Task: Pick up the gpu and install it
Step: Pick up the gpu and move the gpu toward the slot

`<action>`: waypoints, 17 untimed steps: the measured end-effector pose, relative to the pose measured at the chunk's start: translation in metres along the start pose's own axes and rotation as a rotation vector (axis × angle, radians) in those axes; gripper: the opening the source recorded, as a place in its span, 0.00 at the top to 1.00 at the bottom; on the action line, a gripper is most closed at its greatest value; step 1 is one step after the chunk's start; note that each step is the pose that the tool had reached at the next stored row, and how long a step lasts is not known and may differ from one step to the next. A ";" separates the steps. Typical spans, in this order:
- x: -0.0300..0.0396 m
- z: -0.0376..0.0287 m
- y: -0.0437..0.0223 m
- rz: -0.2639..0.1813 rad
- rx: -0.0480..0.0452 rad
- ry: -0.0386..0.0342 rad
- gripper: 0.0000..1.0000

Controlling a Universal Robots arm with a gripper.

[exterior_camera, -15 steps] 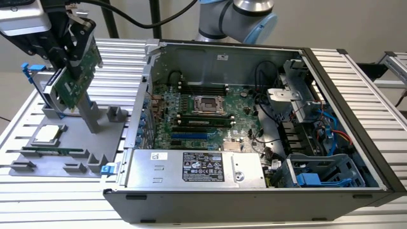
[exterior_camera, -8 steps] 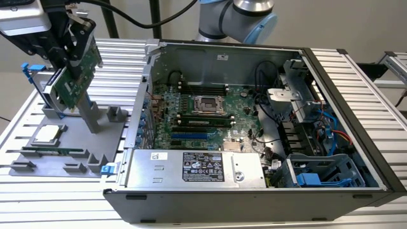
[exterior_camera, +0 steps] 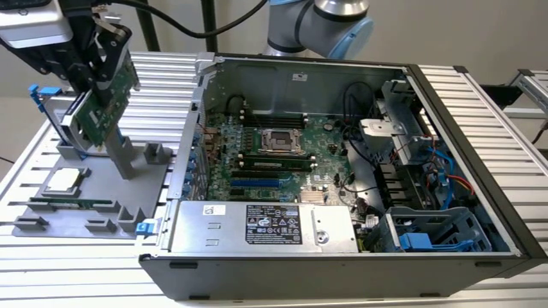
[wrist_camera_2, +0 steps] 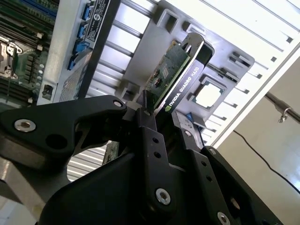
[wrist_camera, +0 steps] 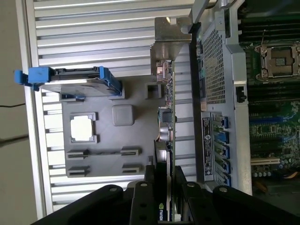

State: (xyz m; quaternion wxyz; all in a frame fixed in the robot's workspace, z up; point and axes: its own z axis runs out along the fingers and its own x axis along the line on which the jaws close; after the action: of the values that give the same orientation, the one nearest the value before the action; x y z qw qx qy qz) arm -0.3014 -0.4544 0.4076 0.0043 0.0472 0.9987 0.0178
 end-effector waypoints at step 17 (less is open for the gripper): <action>-0.0195 -0.0025 0.0019 0.000 -0.0001 -0.0001 1.00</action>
State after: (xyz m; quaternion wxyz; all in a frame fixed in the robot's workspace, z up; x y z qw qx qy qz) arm -0.2818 -0.4544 0.4103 0.0044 0.0472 0.9987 0.0179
